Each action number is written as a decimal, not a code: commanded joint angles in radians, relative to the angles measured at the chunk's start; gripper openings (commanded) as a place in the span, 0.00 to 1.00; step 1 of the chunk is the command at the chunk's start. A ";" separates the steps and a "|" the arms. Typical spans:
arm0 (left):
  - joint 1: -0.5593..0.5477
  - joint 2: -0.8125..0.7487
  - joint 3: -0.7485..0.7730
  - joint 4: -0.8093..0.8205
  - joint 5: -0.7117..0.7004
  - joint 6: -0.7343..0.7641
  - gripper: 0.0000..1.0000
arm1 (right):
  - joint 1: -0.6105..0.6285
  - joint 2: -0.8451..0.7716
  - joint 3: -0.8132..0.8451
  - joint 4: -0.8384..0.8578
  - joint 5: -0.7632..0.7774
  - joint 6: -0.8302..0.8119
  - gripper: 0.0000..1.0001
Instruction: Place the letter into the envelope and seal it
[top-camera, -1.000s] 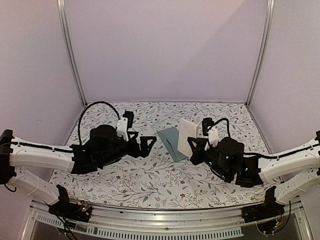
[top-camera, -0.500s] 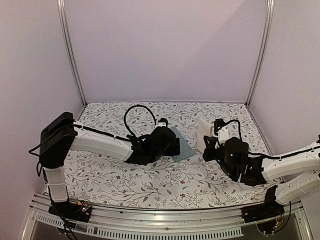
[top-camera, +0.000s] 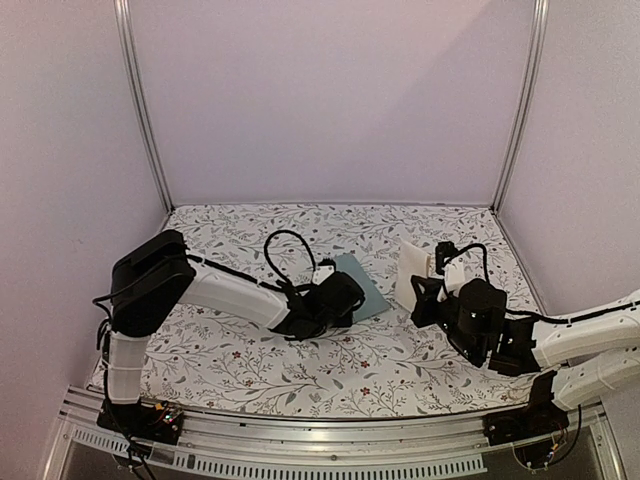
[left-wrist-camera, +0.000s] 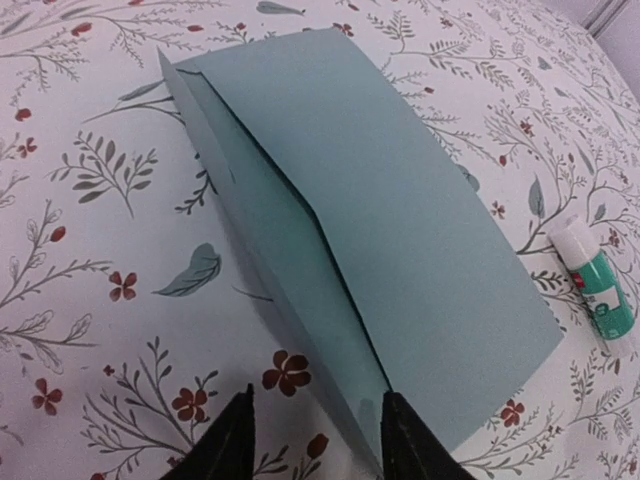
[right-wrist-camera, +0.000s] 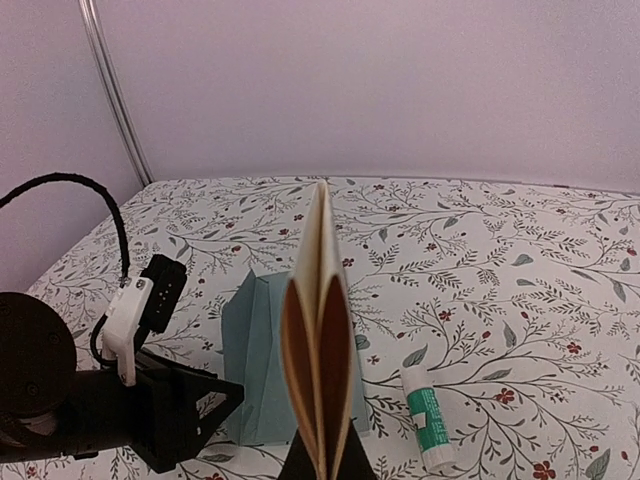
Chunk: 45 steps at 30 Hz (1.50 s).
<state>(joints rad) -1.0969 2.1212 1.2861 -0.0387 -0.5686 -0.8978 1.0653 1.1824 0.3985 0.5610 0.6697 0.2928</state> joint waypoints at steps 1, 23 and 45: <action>-0.011 0.006 -0.002 0.013 -0.039 -0.020 0.32 | -0.004 -0.001 -0.003 0.011 -0.030 0.011 0.00; -0.011 -0.393 -0.308 0.263 0.072 0.590 0.00 | -0.004 -0.111 0.166 -0.225 -0.391 -0.271 0.00; -0.007 -0.910 -0.512 0.066 0.400 0.832 0.00 | -0.004 -0.190 0.371 -0.510 -0.849 -0.985 0.00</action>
<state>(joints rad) -1.0969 1.2583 0.7887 0.0826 -0.2234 -0.0818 1.0653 0.9710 0.6930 0.1246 -0.0742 -0.5495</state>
